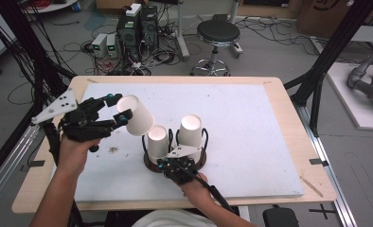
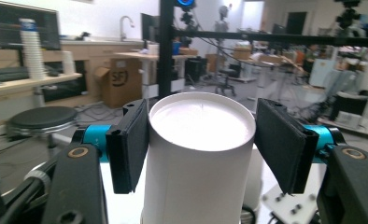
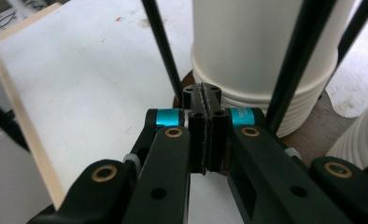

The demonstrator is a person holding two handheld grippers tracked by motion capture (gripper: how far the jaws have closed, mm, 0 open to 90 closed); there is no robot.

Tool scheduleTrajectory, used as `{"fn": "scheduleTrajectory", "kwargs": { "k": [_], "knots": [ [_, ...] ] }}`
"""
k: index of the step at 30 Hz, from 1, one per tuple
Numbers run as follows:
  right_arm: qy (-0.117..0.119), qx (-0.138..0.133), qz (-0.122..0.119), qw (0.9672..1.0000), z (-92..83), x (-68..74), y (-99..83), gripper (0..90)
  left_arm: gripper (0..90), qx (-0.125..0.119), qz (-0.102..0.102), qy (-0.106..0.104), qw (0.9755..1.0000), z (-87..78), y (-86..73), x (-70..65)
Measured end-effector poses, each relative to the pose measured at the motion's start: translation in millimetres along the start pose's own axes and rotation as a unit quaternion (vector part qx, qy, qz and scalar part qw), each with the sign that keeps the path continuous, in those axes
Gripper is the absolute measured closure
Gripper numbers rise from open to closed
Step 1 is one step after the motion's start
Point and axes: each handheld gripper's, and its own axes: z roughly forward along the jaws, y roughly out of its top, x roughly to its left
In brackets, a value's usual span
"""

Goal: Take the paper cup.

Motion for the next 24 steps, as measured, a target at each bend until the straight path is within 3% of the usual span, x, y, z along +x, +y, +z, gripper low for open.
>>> {"fn": "scheduleTrajectory", "kwargs": {
  "k": [10, 13, 24],
  "knots": [
    [0.041, -0.015, -0.041, 0.9982, -18.2, -2.6, 11.9, 90.0, 36.6, 0.01, 0.003, 0.05, 0.9987, -26.2, -3.9, 22.1],
    [0.053, -0.027, -0.066, 0.9961, -24.1, -2.9, 15.2, 90.0, 36.7, 0.015, -0.001, 0.058, 0.9982, -29.9, -7.1, 26.4],
    [0.103, -0.069, -0.096, 0.9876, -58.7, -9.9, 37.4, 90.0, 36.7, 0.028, -0.007, 0.071, 0.997, -32.8, -11.5, 31.9]
  ]
}}
